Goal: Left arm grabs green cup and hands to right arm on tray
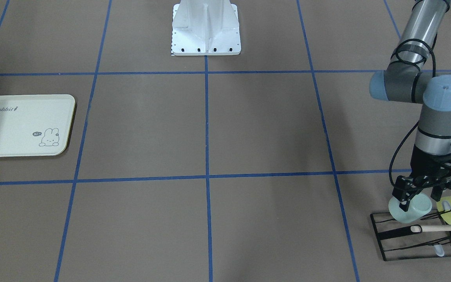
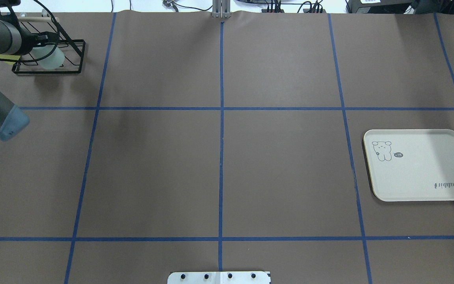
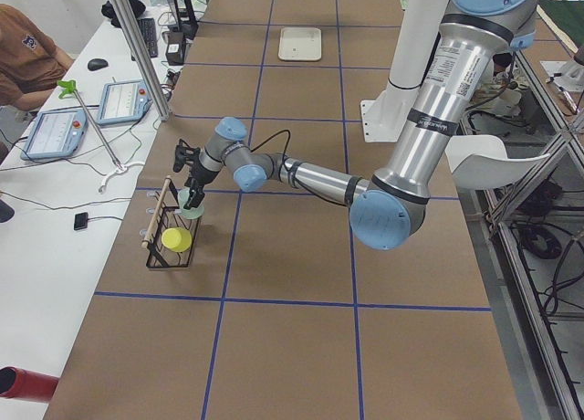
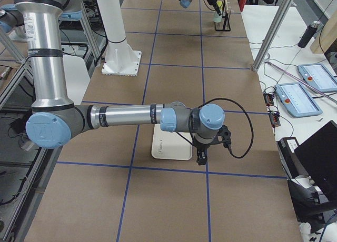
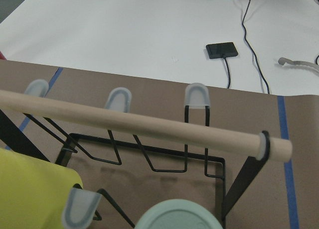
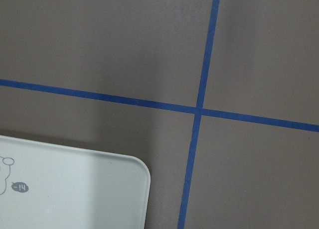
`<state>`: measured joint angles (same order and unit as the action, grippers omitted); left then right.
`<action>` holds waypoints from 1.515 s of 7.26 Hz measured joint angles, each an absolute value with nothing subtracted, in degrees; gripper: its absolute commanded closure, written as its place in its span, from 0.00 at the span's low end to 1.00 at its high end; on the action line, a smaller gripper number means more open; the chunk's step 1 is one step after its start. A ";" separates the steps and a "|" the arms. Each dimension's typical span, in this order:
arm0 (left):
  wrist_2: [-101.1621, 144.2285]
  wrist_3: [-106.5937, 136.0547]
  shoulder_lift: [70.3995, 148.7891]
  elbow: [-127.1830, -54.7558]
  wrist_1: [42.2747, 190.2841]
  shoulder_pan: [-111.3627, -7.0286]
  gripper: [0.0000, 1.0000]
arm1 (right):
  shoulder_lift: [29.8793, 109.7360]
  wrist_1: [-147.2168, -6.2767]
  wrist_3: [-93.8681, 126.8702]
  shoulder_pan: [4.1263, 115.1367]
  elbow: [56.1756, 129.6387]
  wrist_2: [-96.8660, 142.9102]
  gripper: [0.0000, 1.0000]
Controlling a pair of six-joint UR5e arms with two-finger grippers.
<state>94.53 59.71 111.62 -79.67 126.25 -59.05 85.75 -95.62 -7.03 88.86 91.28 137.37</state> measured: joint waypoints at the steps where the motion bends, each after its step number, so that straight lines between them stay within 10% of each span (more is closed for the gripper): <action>1: 94.50 59.70 111.67 -79.59 126.23 -58.93 0.02 | 85.77 -95.64 -7.03 88.86 91.31 137.39 0.00; 5: 94.54 59.80 111.79 -79.55 126.21 -58.32 0.31 | 85.86 -95.71 -7.03 88.86 91.65 137.46 0.00; 8: 94.62 59.63 111.69 -80.06 126.19 -58.28 0.77 | 85.94 -95.71 -7.03 88.86 91.67 137.46 0.00; 11: 95.05 58.94 110.83 -83.54 125.69 -58.94 0.83 | 85.95 -95.71 -7.03 88.86 91.69 137.46 0.00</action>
